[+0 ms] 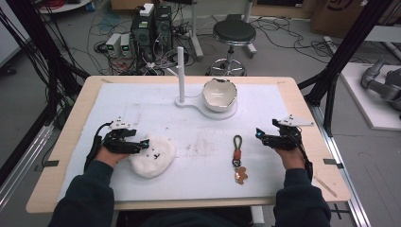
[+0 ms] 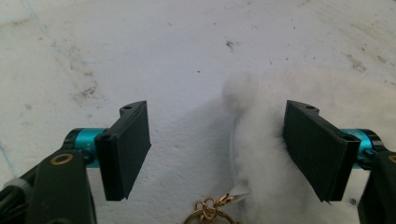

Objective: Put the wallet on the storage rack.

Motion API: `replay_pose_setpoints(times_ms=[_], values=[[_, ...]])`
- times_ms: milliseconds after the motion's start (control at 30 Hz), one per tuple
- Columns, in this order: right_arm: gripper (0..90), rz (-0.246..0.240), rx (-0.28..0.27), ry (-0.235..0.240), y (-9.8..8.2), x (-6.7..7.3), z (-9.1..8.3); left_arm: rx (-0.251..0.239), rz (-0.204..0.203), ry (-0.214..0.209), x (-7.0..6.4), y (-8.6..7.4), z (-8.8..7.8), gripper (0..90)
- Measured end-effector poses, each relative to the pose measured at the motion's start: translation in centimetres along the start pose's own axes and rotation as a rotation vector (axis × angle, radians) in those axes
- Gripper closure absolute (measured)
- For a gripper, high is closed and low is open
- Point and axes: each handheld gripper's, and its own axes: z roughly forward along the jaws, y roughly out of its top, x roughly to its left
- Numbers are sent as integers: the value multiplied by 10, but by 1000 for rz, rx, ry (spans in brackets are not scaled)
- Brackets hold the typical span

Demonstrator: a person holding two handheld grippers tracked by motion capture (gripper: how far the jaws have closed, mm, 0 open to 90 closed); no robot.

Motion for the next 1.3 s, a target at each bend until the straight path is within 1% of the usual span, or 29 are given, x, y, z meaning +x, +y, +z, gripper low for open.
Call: replay_pose_setpoints(times_ms=[67,100,233,267,300,333,367,500,533,567,600,633,667,700,733,767,800,833,867,900,967,1000,1033,1067,1100,1133,1167,1200,1300], values=[[205,-14,6,3,0,2,1,32,-4,-26,1,-2,1,292],[206,-16,9,4,0,3,1,43,-1,-45,1,-2,2,342],[206,-22,14,16,1,8,1,56,7,-109,-3,-2,1,597],[206,-26,14,19,1,8,2,56,26,-99,-6,-1,1,656],[206,-25,16,22,1,9,2,51,31,-104,-6,-1,0,693],[206,-24,16,24,1,10,2,34,32,-114,-6,0,-1,753],[206,-24,19,26,1,11,3,18,25,-121,-6,1,-3,783],[207,-24,20,42,2,13,6,-52,-2,-135,-6,5,-5,804],[211,-25,20,50,2,14,7,-83,-8,-140,-7,7,-7,807],[218,-23,21,57,3,14,7,-83,-8,-140,-7,7,-7,810],[227,-18,17,63,3,14,7,-122,-15,-146,-8,10,-9,811],[228,-18,12,68,4,15,8,-174,-23,-149,-10,14,-12,812],[229,-19,11,75,4,15,8,-198,-24,-150,-11,15,-13,814],[228,-14,14,84,4,17,9,-198,-24,-150,-11,15,-13,814],[228,-14,12,91,5,18,10,-245,-30,-148,-14,18,-15,815],[228,-12,10,102,5,20,10,-268,-25,-139,-16,20,-15,817],[228,-12,10,102,5,20,10,-268,-25,-139,-16,20,-15,818],[228,-15,6,132,7,25,12,-300,-18,-133,-19,23,-17,819],[228,-15,6,132,7,25,12,-300,-18,-133,-19,23,-17,818],[228,-17,4,162,10,31,14,-341,-15,-133,-23,27,-18,819],[229,-17,-5,201,14,39,17,-363,3,-130,-28,30,-18,820],[228,-20,-11,227,15,44,19,-363,3,-130,-28,30,-18,820],[229,-27,-11,252,17,49,22,-383,16,-134,-34,34,-16,820],[229,-27,-11,252,17,49,22,-383,16,-134,-34,34,-16,820],[228,-37,-11,275,19,55,25,-395,28,-136,-37,36,-15,820],[228,-46,-2,321,23,67,32,-398,29,-143,-39,37,-13,820],[228,-46,-2,321,23,67,32,-402,39,-148,-43,39,-11,820],[229,-51,6,379,28,81,40,-404,46,-153,-45,40,-10,820],[229,-60,20,449,33,98,51,-414,69,-184,-55,45,-3,820]])
